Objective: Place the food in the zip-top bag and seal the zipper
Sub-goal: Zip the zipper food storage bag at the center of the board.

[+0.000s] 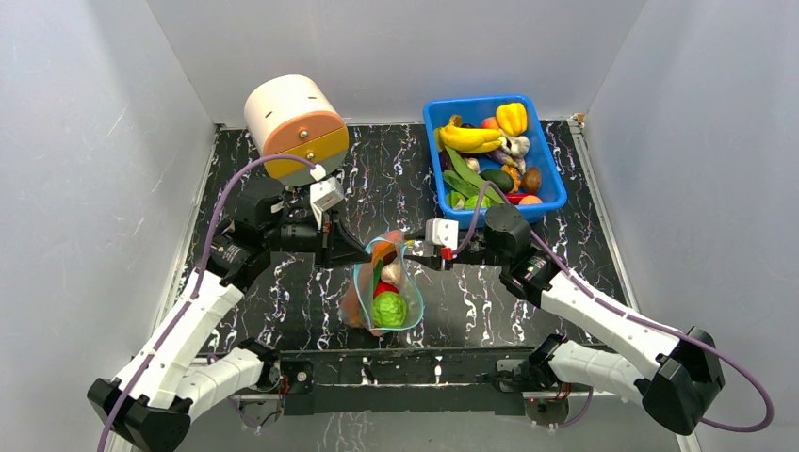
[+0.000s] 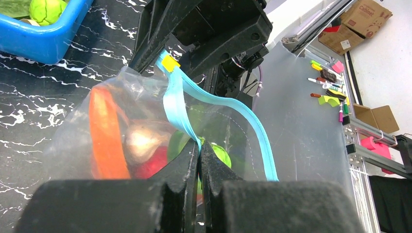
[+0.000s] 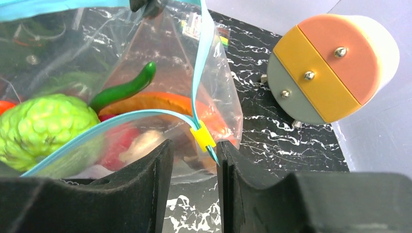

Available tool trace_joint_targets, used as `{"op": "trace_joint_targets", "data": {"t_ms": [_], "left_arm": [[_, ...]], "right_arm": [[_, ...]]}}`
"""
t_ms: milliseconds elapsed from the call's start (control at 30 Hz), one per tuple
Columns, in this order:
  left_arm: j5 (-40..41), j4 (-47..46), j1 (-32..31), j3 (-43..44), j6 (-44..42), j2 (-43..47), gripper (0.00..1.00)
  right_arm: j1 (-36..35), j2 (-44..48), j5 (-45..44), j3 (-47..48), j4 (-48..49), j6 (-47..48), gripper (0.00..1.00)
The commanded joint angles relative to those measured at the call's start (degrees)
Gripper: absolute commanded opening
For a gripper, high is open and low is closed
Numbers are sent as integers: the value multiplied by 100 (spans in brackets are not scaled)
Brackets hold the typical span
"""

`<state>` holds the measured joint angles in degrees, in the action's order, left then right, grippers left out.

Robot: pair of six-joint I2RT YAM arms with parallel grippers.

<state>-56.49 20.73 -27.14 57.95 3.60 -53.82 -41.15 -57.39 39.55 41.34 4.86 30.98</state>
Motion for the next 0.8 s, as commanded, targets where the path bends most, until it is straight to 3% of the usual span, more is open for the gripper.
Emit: {"op": "trace_joint_targets", "data": {"t_ms": [0, 67, 133, 167, 233, 400, 567, 633, 767], "left_arm": [[-347, -318, -10, -50, -47, 50, 0], [-376, -329, -7, -71, -56, 43, 0], [-392, -327, -7, -78, -69, 30, 0], [-397, -312, -11, -76, -84, 23, 0], [-389, -267, -9, -65, -113, 13, 0], [-3, -18, -9, 10, -266, 37, 0], [923, 25, -7, 215, -412, 88, 40], [1203, -853, -9, 375, -538, 32, 52], [1033, -1167, -11, 852, -584, -307, 54]], "right_arm": [[8, 23, 141, -96, 822, -199, 36], [3, 34, 149, -144, 930, -235, 35], [7, 29, 149, -182, 1028, -241, 29], [2, 26, 149, -208, 1080, -240, 16], [6, 10, 158, -251, 1117, -231, 0], [13, 105, 89, -280, 945, -167, 0], [10, 97, -267, 462, -178, -452, 0], [12, -38, -811, 1725, -1949, -609, 0], [12, -576, -1163, 2845, -3563, -502, 0]]}}
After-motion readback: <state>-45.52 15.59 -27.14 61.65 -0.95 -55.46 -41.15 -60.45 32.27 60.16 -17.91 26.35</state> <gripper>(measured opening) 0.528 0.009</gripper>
